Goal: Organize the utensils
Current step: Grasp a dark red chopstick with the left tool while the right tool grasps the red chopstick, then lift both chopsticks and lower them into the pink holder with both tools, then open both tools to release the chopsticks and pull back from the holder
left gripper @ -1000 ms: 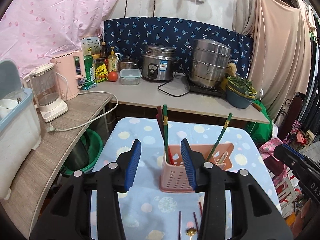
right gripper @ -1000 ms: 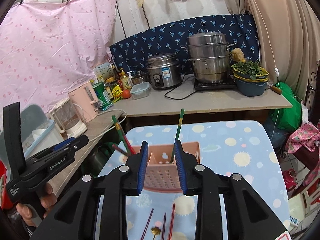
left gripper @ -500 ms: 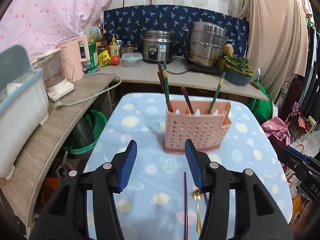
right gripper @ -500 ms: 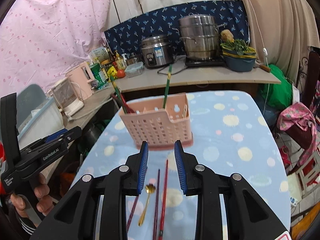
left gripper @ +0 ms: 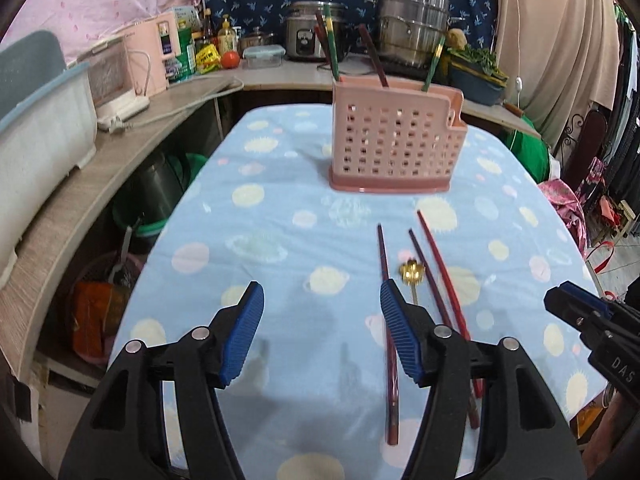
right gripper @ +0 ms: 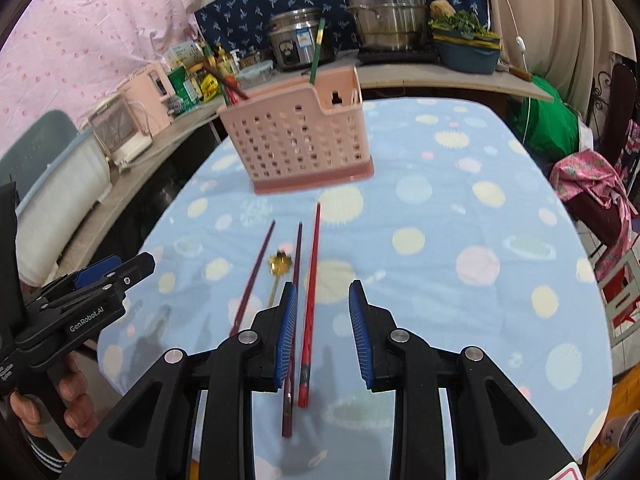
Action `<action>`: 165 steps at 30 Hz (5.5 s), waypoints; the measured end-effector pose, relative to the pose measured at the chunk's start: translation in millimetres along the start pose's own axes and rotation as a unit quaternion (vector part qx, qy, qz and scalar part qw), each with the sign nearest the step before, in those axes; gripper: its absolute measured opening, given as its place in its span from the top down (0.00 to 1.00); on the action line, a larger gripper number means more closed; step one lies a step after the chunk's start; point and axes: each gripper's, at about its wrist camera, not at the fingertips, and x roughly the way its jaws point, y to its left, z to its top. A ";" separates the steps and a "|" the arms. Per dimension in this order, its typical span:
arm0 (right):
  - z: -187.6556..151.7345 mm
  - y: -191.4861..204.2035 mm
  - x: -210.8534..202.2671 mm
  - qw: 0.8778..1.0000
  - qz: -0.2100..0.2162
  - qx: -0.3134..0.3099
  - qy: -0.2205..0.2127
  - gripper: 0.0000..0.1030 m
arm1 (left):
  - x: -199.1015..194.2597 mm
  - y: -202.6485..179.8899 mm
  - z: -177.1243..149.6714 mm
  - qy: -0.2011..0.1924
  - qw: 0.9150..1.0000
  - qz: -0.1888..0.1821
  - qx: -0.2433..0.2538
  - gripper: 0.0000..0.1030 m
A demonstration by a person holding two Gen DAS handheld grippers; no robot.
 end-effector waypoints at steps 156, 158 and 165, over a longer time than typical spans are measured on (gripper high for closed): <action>264.5 10.2 16.5 0.978 0.037 0.013 -0.207 0.93 | -10.6 10.3 286.1 -0.196 0.977 -0.064 -0.060 0.93; 263.0 10.3 19.5 0.978 0.037 0.013 -0.203 0.93 | -18.5 13.0 287.2 -0.203 0.975 -0.067 -0.060 0.93; 266.4 12.5 14.8 0.976 0.039 0.011 -0.214 0.93 | -58.6 13.0 304.8 -0.250 0.965 -0.059 -0.050 0.93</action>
